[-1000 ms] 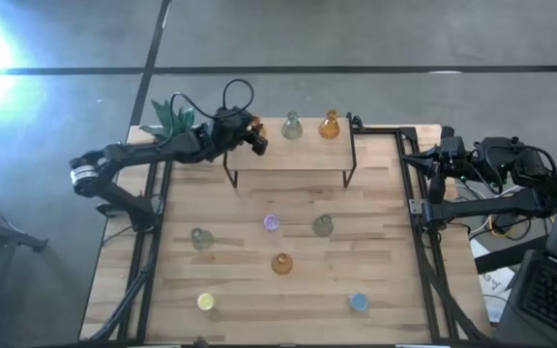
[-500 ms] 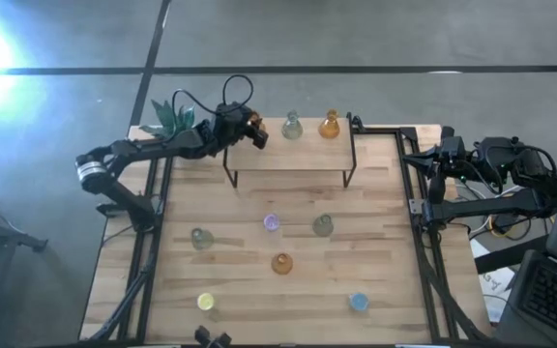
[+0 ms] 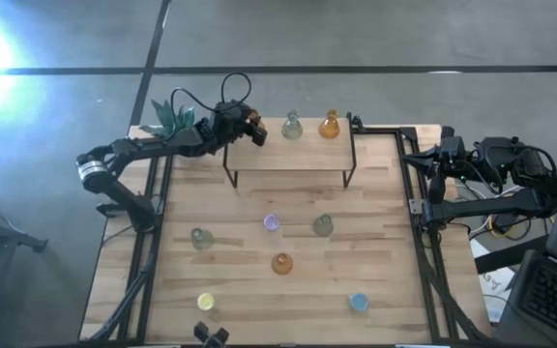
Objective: Pick & Place candle stick holders
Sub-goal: Put the top brown glass candle holder on the shelf
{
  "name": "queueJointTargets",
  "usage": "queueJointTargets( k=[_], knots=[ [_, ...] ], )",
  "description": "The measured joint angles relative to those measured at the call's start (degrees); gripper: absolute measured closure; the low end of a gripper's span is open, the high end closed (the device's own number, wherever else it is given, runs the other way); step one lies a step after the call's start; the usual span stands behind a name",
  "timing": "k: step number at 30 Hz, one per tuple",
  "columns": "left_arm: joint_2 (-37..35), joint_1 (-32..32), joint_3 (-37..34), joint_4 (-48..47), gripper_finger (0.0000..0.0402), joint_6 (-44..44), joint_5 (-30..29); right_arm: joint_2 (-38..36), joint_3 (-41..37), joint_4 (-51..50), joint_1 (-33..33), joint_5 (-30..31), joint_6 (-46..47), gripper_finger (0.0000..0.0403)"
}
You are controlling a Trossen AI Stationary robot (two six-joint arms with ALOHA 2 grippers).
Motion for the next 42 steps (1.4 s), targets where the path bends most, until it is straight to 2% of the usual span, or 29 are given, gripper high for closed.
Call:
queueJointTargets(
  k=[9, 42],
  knots=[
    [0.0, 0.42, 0.0, 0.44, 0.0259, -0.9, 3.8, 0.0, 0.0, 0.0, -0.01, 0.0, 0.0, 0.0394],
    [0.01, 1.59, -0.04, 1.17, 0.0253, -1.2, 5.72, 0.0, 0.0, 0.01, -0.01, 0.01, 0.0, 0.0394]
  ],
)
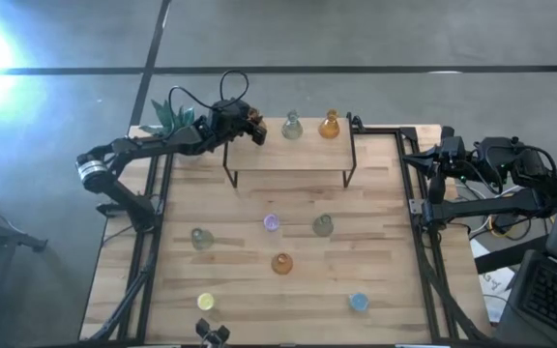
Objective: Pick & Place candle stick holders
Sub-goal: Put the top brown glass candle holder on the shelf, then put the purple scented candle on the shelf
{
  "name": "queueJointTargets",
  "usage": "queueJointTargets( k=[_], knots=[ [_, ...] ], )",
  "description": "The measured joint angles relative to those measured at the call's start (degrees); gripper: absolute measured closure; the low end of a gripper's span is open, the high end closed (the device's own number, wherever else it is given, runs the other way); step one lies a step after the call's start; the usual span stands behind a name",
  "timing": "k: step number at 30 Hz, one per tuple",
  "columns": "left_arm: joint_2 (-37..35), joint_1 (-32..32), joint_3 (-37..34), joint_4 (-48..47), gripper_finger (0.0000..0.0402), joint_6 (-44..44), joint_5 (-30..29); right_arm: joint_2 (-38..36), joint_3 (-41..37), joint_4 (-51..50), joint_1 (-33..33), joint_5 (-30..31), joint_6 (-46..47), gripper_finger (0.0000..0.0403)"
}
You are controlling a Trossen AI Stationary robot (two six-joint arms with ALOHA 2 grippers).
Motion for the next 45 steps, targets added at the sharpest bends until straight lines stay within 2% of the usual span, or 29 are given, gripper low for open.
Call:
queueJointTargets(
  k=[14, 27, 38, 45],
  knots=[
    [-0.07, 0.2, 0.0, 0.0, 0.0164, 0.72, -0.12, 0.0, 0.0, 0.01, -0.01, -0.01, 0.0, 0.0394],
    [-3.58, 0.2, 0.15, -0.02, 0.016, 2.21, -0.1, 0.0, 0.0, 0.0, -0.01, -0.01, 0.0, 0.0394],
    [-10.73, 0.16, 2.46, 0.25, 0.0161, 2.81, 0.48, 0.0, 0.0, -0.01, -0.01, 0.0, 0.0, 0.0394],
    [-17.8, 0.16, 2.8, 0.03, 0.0161, 1.19, 8.26, 0.0, 0.0, -0.01, 0.01, -0.01, 0.0, 0.0394]
  ],
)
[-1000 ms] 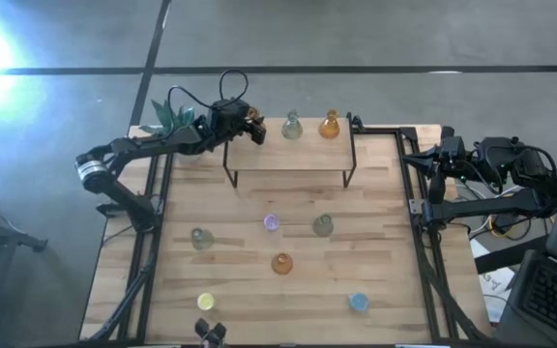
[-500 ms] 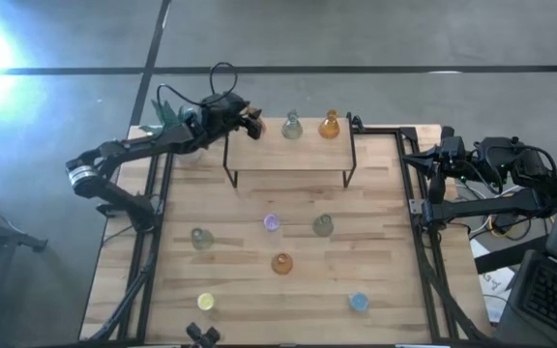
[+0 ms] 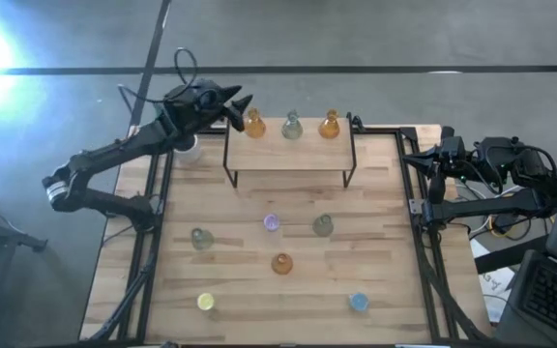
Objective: Pick & Place candle stick holders
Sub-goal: Put the purple scented candle on the shelf
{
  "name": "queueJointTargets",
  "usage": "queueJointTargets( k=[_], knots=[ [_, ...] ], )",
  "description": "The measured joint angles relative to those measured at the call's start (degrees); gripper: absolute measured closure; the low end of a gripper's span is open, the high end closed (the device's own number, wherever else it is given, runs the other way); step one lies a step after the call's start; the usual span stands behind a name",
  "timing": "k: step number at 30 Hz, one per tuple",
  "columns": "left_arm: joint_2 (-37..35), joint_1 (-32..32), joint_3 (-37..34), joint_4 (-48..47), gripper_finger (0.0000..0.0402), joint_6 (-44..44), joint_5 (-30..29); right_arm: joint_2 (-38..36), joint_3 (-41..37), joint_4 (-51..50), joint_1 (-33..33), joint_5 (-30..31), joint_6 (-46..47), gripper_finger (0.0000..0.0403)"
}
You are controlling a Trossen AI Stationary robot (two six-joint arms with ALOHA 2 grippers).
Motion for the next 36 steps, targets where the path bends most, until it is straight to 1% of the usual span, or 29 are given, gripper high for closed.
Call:
queueJointTargets(
  k=[3, 6, 9, 13, 15, 16, 17, 21, 24, 26, 29, 31, 36],
  knots=[
    [-3.55, 0.03, -0.02, -1.51, 0.0162, -0.46, 5.97, 0.0, 0.0, 0.01, -0.01, 0.0, 0.0, 0.0394],
    [-7.02, 0.04, -0.02, -3.0, 0.0162, -1.45, 14.7, 0.0, 0.0, 0.02, 0.0, 0.0, 0.0, 0.0394],
    [-10.22, 0.02, -0.02, -5.66, 0.0162, -1.68, 24.81, 0.0, 0.0, 0.0, -0.02, 0.02, 0.0, 0.0394],
    [-14.1, -0.13, -0.02, -12.02, 0.0162, 0.32, 39.16, 0.0, 0.0, 0.01, -0.02, 0.01, 0.0, 0.0394],
    [-15.91, -0.46, -0.02, -15.99, 0.0162, 0.61, 44.02, 0.01, 0.0, 0.02, -0.01, 0.01, 0.0, 0.0394],
    [-16.75, -0.76, -0.04, -17.77, 0.0162, 0.46, 45.38, 0.0, 0.0, 0.01, -0.01, 0.01, 0.0, 0.0394],
    [-17.63, -1.09, -0.07, -19.63, 0.0162, 0.21, 46.15, 0.02, 0.0, 0.01, -0.01, 0.02, 0.0, 0.0394],
    [-20.57, -3.11, -0.07, -25.82, 0.0162, -1.44, 46.18, 0.0, 0.0, 0.0, -0.02, 0.02, 0.0, 0.0394],
    [-21.65, -5.84, -0.07, -30.93, 0.0162, -1.06, 46.06, 0.0, 0.0, 0.0, -0.02, 0.02, 0.0, 0.0394],
    [-21.64, -8.28, -0.08, -35.3, 0.0162, 0.29, 44.42, 0.0, 0.0, 0.02, -0.01, 0.01, 0.0, 0.0394],
    [-20.86, -11.11, -0.13, -40.67, 0.0162, 3.15, 40.05, 0.0, 0.0, 0.02, 0.0, 0.0, 0.0, 0.0394],
    [-20.09, -12.39, -0.13, -42.19, 0.0162, 3.64, 38.97, 0.0, 0.0, 0.02, -0.02, 0.02, 0.0, 0.0394],
    [-18.43, -15.67, -0.13, -44.13, 0.0162, 3.58, 38.96, 0.0, 0.0, 0.01, 0.0, 0.0, 0.0, 0.0394]
  ],
)
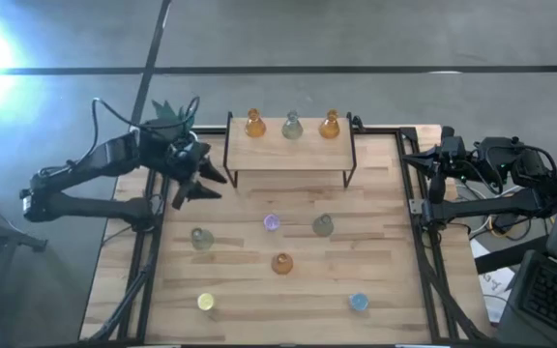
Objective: Pick & Place candle stick holders
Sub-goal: Put the purple scented candle on the shelf
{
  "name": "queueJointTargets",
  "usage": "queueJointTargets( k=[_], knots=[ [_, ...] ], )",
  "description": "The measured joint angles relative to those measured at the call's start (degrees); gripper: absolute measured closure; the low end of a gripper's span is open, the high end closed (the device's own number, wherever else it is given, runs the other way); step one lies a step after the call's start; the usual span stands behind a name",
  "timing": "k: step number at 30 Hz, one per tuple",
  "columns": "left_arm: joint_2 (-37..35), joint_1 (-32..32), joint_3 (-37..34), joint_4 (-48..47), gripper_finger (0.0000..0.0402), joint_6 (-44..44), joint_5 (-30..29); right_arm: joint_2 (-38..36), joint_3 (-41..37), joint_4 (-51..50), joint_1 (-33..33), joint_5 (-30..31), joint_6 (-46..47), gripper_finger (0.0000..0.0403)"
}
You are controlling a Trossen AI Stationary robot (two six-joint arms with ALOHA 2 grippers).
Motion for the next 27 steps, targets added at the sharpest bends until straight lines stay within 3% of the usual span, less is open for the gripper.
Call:
queueJointTargets(
  k=[8, 27],
  knots=[
    [2.36, -3.86, 0.0, -3.08, 0.0162, 3.1, -2.33, 0.0, 0.0, -0.01, -0.01, 0.01, 0.0, 0.0394],
    [7.61, -4.72, -0.04, -6.29, 0.0161, 1.09, -2.9, 0.0, 0.0, 0.0, -0.01, 0.01, 0.0, 0.0394]
  ],
)
